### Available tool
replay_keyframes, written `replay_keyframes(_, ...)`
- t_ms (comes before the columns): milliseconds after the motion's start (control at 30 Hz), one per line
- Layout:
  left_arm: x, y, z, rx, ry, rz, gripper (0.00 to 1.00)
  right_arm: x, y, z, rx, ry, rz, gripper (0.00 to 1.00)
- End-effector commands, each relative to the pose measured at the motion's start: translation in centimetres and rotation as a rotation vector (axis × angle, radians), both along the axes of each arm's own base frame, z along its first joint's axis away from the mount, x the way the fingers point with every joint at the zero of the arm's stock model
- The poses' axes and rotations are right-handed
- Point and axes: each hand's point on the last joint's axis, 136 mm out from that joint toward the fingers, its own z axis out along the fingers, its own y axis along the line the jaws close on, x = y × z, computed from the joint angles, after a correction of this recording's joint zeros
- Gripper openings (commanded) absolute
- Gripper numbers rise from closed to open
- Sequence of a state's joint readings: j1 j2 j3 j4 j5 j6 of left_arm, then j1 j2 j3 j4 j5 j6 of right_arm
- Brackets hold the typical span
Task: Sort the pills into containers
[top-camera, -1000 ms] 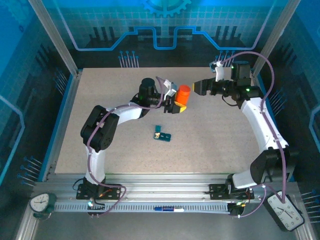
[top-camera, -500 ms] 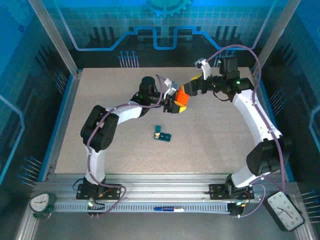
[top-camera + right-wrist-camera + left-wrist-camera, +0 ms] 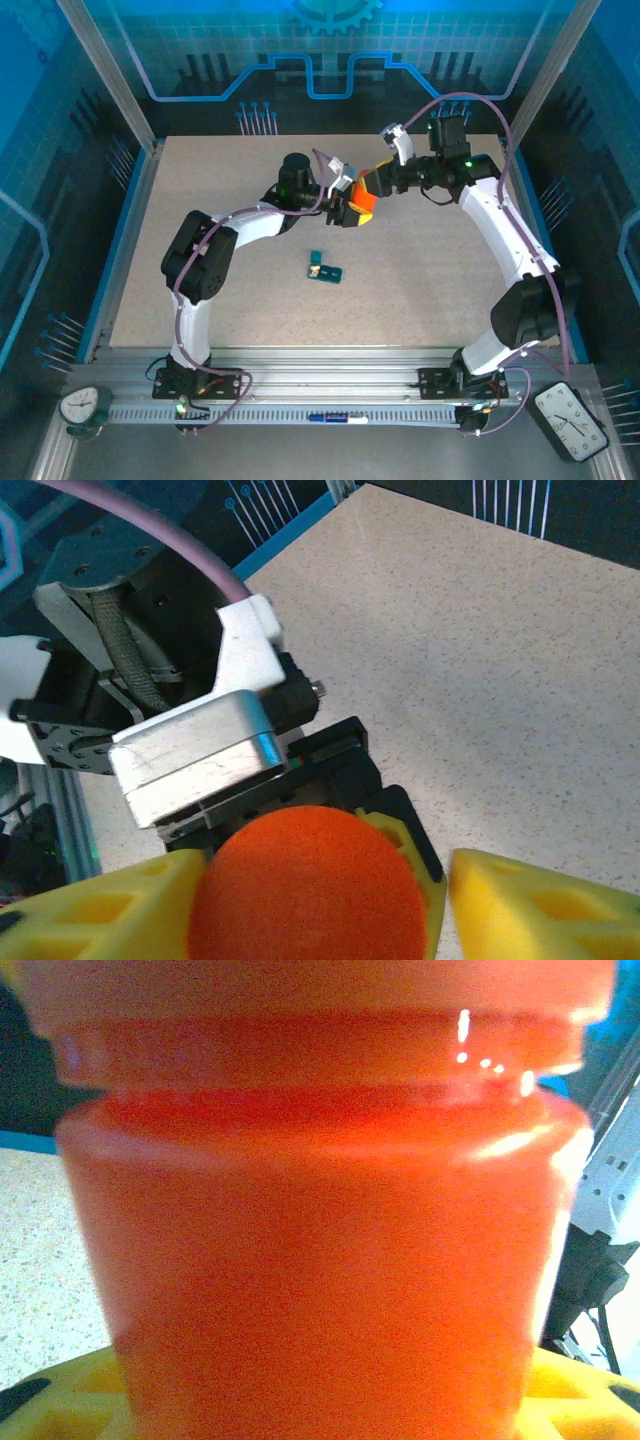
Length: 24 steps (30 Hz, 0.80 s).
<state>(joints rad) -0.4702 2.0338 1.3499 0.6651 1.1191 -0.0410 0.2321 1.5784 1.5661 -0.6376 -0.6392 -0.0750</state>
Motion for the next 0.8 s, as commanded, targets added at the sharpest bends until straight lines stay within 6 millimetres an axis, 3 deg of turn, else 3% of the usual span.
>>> replay_keyframes(0, -0.2, 0.1, 1.6, -0.027, -0.048, -0.029, 0.0, 0.2, 0.2, -0.5, -0.02, 0.019, 0.002, 0.52)
replay_keyframes(67, -0.1, 0.1, 1.6, -0.027, -0.049, -0.026, 0.0, 0.1, 0.2, -0.8, -0.023, 0.03, -0.003, 0.44)
replay_keyframes(367, 1.0, 0.2, 2.0, -0.035, -0.112, 0.067, 0.0, -0.1, -0.6, -2.8, -0.003, 0.126, -0.168, 0.35)
replay_keyframes(600, 1.8, 0.4, 2.0, -0.022, -0.153, 0.132, 0.0, -0.7, -0.3, -5.4, 0.003, 0.215, -0.368, 0.33)
replay_keyframes(767, 1.9, 0.4, 1.7, -0.02, -0.15, 0.138, 0.0, -0.5, 0.0, -5.6, 0.045, 0.229, -0.403, 0.38)
